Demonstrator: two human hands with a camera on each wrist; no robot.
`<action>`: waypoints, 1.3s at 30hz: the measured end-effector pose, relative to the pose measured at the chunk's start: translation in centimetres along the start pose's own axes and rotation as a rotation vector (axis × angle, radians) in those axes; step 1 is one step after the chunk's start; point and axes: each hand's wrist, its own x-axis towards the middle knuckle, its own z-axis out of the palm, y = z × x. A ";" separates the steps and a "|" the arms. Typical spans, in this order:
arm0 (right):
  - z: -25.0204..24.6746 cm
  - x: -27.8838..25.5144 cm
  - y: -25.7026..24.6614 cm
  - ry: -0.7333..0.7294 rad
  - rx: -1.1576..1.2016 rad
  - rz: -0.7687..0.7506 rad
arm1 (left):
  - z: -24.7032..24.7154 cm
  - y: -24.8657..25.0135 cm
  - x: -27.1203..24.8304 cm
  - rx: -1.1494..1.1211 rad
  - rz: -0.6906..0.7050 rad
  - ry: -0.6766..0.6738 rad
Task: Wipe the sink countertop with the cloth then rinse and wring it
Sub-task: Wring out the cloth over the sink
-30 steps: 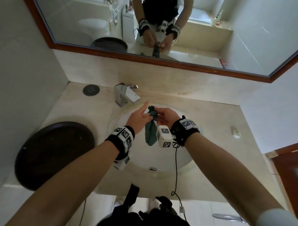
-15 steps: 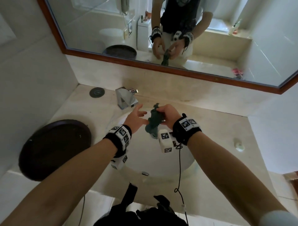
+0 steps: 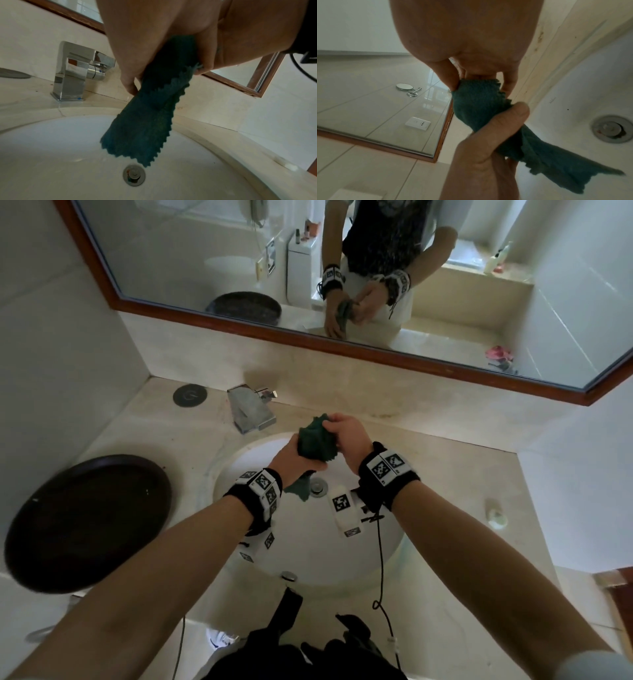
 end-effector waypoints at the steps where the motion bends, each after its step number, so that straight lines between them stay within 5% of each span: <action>1: -0.2 0.1 0.2 0.004 0.033 -0.006 | 0.1 -0.1 0.3 0.007 -0.023 0.000; 10: -4.2 1.4 1.7 0.187 0.371 0.059 | 0.3 -0.7 1.8 0.104 -0.148 -0.049; 15: -4.7 2.3 4.8 0.273 -0.169 0.265 | 0.4 -0.2 1.8 0.147 -0.102 -0.072; 17: -4.3 2.4 6.2 0.305 -0.108 0.281 | 0.4 0.3 1.6 0.106 -0.078 -0.095; 23: -0.9 1.3 5.9 -0.018 -0.013 0.084 | 0.2 1.3 1.1 -0.003 -0.077 -0.172; 29: 1.7 1.7 6.2 -0.025 0.102 0.084 | 0.0 1.1 1.0 -0.131 -0.141 -0.213; 34: 2.3 2.3 6.2 0.025 -0.191 0.043 | -1.1 0.5 0.9 -0.063 -0.173 -0.250; 39: 1.1 2.6 5.5 -0.117 -0.834 -0.027 | -2.8 -0.4 0.6 0.267 -0.123 -0.346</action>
